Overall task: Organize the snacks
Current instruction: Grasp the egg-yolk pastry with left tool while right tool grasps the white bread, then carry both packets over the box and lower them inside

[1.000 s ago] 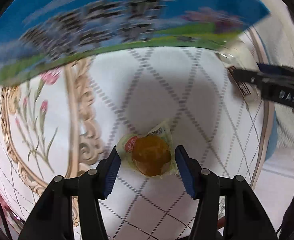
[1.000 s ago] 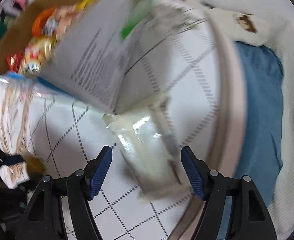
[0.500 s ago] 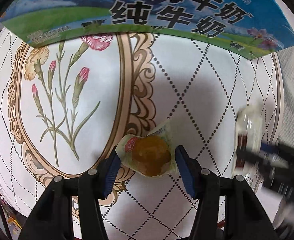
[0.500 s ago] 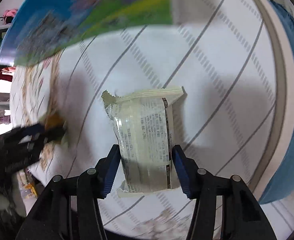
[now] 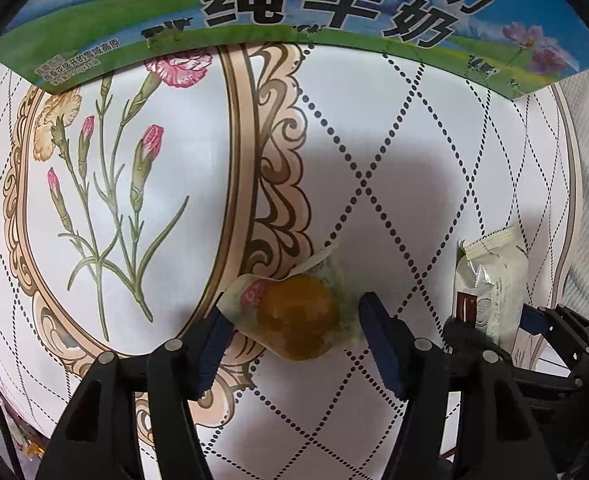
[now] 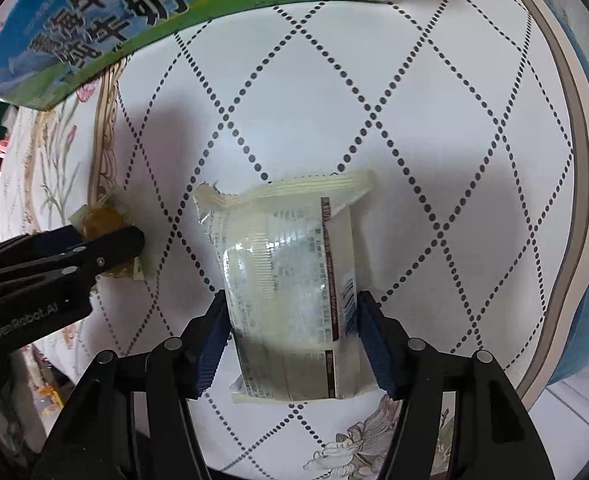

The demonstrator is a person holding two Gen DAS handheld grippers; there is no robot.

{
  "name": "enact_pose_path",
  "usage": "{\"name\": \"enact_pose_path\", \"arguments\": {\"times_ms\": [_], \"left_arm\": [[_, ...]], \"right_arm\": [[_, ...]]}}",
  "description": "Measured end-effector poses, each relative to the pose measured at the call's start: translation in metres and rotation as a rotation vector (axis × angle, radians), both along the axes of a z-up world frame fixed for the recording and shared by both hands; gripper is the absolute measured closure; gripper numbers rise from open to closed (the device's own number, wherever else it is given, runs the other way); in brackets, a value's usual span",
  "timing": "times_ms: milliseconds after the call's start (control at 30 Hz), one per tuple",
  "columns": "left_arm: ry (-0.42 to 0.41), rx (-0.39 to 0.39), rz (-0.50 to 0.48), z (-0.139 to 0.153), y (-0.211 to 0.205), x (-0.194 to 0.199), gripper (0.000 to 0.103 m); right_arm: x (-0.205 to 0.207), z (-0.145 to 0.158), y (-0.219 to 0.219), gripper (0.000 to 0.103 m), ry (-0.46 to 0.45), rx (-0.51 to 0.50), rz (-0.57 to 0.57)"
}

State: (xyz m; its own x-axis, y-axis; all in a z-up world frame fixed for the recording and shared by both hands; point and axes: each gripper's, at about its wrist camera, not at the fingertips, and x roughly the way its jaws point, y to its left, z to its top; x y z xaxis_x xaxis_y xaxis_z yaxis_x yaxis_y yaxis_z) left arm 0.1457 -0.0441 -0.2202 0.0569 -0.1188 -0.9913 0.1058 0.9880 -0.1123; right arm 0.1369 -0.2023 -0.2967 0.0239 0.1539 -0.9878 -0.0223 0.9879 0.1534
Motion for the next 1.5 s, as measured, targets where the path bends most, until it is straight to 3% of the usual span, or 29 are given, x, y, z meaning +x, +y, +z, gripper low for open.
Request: {"name": "enact_pose_path", "arguments": {"times_ms": [133,367,633,800,900,1033,1200,1500], "left_arm": [[-0.021,-0.009,-0.005,0.016,-0.005,-0.006,0.053],[-0.045,-0.048,-0.045,0.048,0.012,-0.016,0.055],[-0.172,-0.192,-0.055,0.147,0.032,-0.016,0.058],[-0.261,-0.250,-0.051,0.206,0.026,0.025,0.058],[-0.313,-0.229,-0.039,0.228,0.022,0.065,0.058],[-0.330,-0.145,-0.017,0.226,0.027,0.122,0.058],[-0.266,-0.012,-0.009,0.190,0.036,0.186,0.058],[-0.126,0.068,0.030,0.135,0.055,0.225,0.057]], "right_arm": [[0.000,0.007,0.029,0.041,-0.050,-0.009,0.018],[-0.002,0.051,0.024,0.041,-0.127,0.093,-0.025],[0.021,0.142,0.019,0.041,-0.282,0.220,-0.036],[0.062,0.194,0.009,0.041,-0.378,0.258,-0.043],[0.089,0.212,-0.002,0.041,-0.419,0.252,-0.044],[0.139,0.215,0.015,0.041,-0.429,0.233,-0.031],[0.211,0.180,0.046,0.041,-0.362,0.183,0.007],[0.266,0.137,0.089,0.041,-0.271,0.155,0.059]]}}
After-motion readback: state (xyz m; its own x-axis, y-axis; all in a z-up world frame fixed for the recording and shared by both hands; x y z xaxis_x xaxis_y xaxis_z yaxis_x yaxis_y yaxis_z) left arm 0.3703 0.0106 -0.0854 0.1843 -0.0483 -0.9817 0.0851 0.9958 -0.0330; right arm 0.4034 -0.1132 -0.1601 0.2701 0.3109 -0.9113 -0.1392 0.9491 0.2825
